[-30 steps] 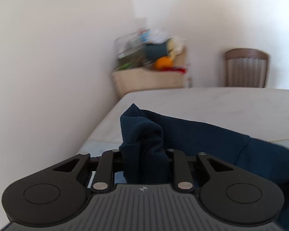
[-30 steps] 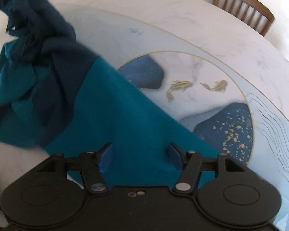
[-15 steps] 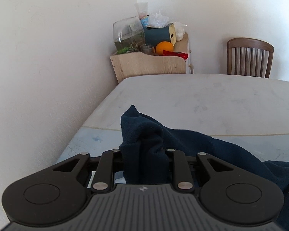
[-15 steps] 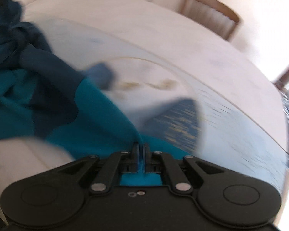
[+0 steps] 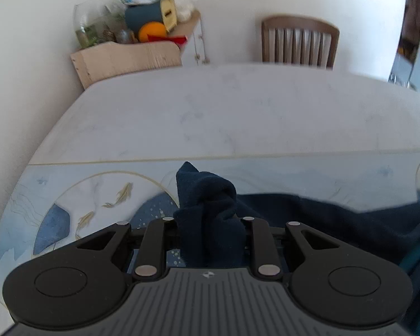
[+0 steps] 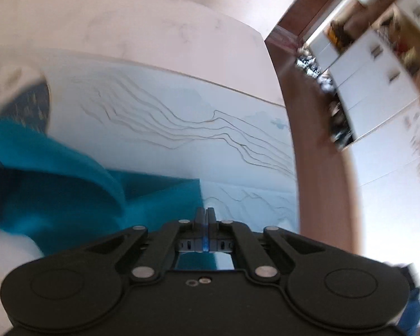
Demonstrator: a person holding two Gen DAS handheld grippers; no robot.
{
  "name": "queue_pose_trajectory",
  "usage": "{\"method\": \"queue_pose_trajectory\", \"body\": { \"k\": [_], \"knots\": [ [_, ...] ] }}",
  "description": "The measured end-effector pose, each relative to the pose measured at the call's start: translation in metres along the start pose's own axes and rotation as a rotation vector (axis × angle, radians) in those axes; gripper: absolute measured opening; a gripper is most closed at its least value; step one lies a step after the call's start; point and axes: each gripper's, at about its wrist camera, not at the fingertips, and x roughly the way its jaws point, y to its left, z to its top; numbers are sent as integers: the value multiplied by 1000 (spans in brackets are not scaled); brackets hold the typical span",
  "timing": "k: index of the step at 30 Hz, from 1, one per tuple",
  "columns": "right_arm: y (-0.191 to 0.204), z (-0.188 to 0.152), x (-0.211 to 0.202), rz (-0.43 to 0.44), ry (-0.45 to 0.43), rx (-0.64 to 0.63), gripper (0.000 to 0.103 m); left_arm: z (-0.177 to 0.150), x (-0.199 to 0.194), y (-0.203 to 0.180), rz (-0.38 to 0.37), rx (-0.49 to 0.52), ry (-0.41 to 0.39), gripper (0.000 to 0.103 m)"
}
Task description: Fold clothes
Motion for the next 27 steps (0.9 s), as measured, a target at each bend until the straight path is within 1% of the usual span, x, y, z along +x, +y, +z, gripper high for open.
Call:
{"method": "queue_pose_trajectory", "body": {
  "k": [1,2,3,4,5,6,8,11,12,13,14,18,24,25,27],
  "knots": [
    [3,0,-7,41,-27,1,80,-1,3,1,9,15,10,23],
    [6,1,-14,89,-47,-4,103,-3,5,4,14,19,19,24],
    [11,2,-19,133,-60,-13,103,-7,4,8,17,14,28,31],
    [16,3,-25,178,-73,-24,103,-9,4,14,32,6,33,47],
    [25,4,-30,221,-86,-51,103,-10,3,21,69,3,30,58],
    [35,6,-35,259,-96,-79,103,-11,2,28,115,5,20,73],
    [57,8,-45,339,-119,-149,103,-11,-1,44,185,-7,12,74],
    [95,13,-63,421,-172,-286,103,-9,-9,68,217,-62,16,74],
    [108,15,-69,446,-190,-333,103,-9,-14,71,188,-65,11,74],
    [121,17,-74,470,-205,-378,103,-8,-20,70,130,-54,0,74],
    [132,21,-78,490,-211,-412,103,-8,-23,60,79,-12,-9,74],
    [171,33,-89,542,-226,-536,103,-12,-24,-10,-102,252,-40,75],
    [201,38,-90,575,-215,-681,103,-18,-26,-115,-376,648,-86,75],
    [203,37,-92,584,-211,-701,103,-20,-23,-129,-399,705,-85,75],
    [208,33,-93,596,-212,-747,103,-22,-15,-149,-407,799,-70,75]
  ]
}}
